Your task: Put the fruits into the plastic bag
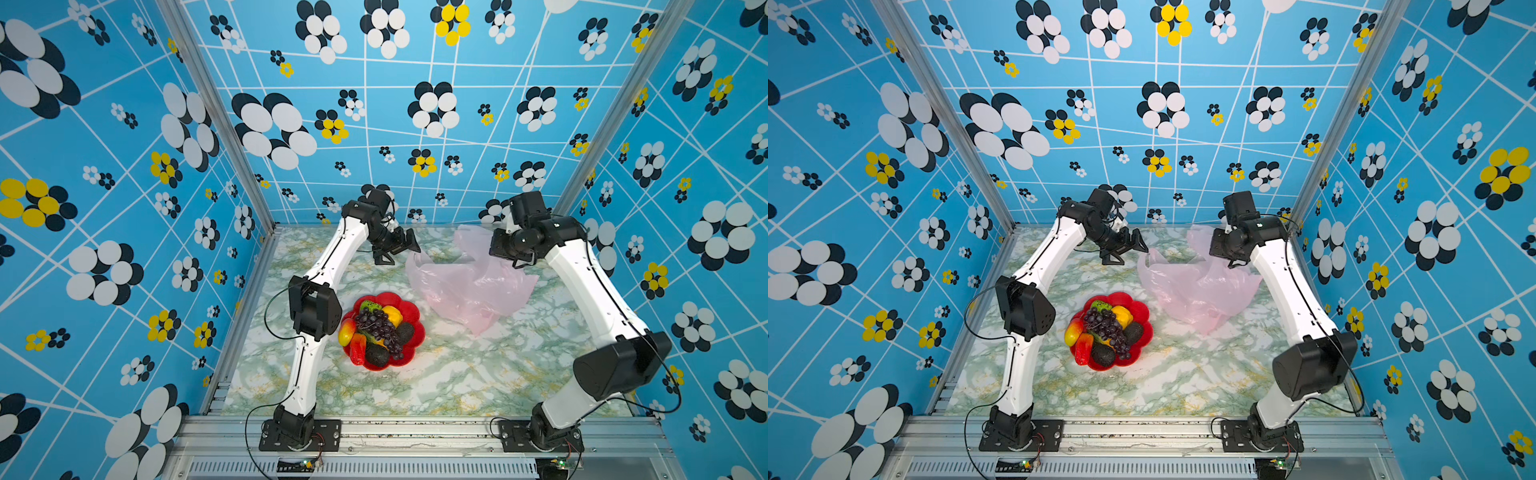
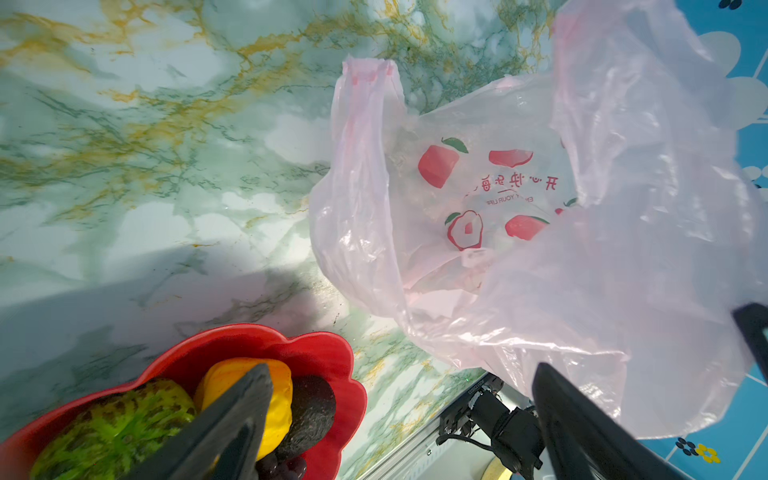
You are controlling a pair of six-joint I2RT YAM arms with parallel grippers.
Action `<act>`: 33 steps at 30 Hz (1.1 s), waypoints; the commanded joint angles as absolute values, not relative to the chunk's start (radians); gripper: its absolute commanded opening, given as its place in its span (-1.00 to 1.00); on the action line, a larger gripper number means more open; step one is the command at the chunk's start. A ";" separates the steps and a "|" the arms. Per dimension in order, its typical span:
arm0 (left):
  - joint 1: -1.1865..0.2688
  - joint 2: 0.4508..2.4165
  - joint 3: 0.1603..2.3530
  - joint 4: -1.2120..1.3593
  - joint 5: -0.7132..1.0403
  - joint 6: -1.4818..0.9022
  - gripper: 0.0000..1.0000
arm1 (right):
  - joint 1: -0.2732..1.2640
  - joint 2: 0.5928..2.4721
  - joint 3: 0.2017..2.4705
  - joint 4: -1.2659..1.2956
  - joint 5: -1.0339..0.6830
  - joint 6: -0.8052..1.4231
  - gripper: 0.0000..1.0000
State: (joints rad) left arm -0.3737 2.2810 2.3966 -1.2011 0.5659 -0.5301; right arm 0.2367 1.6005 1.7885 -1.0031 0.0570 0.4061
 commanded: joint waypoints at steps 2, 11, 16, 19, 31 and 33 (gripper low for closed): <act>-0.364 2.318 2.428 -1.251 0.524 -0.465 0.98 | 0.236 1.511 1.686 -0.930 -0.011 0.468 -1.00; -0.415 2.458 2.524 -1.187 0.612 -0.534 0.98 | 0.238 1.359 1.457 -0.834 -0.036 0.518 -1.00; -0.436 2.513 2.558 -1.193 0.603 -0.541 0.89 | 0.238 1.339 1.427 -0.822 -0.044 0.531 -1.00; -0.439 2.530 2.559 -1.199 0.594 -0.528 0.87 | 0.238 1.336 1.422 -0.823 -0.052 0.534 -1.00; -0.471 2.585 2.559 -1.139 0.608 -0.556 0.28 | 0.241 1.324 1.402 -0.826 -0.063 0.550 -1.00; -0.473 2.592 2.559 -1.138 0.611 -0.559 0.19 | 0.241 1.324 1.401 -0.828 -0.061 0.551 -1.00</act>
